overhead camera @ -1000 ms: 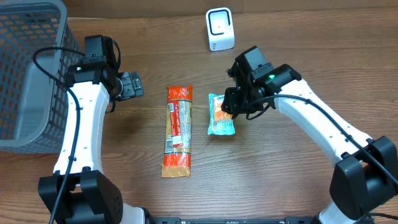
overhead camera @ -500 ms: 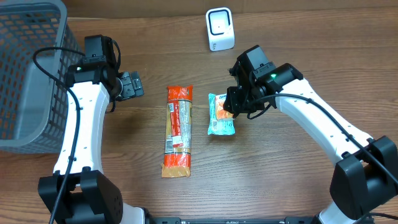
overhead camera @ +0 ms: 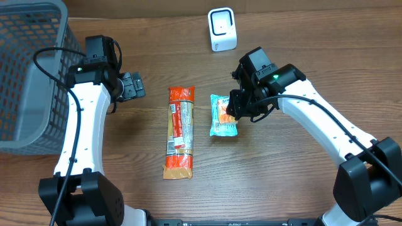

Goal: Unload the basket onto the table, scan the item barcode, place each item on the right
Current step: 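Grasp the orange Kleenex pack beside the green packet with the right gripper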

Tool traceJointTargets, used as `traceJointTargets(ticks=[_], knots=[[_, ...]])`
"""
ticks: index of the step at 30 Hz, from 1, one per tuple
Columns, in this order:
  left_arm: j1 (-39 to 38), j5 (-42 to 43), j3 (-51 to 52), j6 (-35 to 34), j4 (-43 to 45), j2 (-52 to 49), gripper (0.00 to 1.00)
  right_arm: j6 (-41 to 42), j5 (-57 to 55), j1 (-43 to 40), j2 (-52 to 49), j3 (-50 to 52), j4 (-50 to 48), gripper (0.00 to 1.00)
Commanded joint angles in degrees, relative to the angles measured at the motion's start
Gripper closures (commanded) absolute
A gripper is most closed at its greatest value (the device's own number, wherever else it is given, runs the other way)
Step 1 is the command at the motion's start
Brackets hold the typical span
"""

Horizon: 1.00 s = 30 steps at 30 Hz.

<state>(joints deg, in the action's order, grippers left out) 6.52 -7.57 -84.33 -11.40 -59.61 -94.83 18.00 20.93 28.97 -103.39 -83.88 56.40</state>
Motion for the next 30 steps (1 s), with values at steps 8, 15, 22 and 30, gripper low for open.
traceJointTargets(ticks=[8,15,22,30], knots=[[0.2,-0.31,0.39,0.52,0.04,-0.04,0.0,-0.39,2.38,0.33,1.38,0.26,-0.28,0.7],[0.2,-0.33,0.39,0.52,0.04,-0.04,0.0,-0.39,2.97,0.33,1.38,0.26,-0.42,0.67],[0.2,-0.33,0.39,0.5,0.04,-0.04,0.0,-0.42,2.58,0.33,1.38,0.26,-0.61,0.55],[0.2,-0.31,0.39,0.5,0.04,-0.04,0.0,-0.44,0.26,0.04,1.38,0.26,-0.52,0.55]])
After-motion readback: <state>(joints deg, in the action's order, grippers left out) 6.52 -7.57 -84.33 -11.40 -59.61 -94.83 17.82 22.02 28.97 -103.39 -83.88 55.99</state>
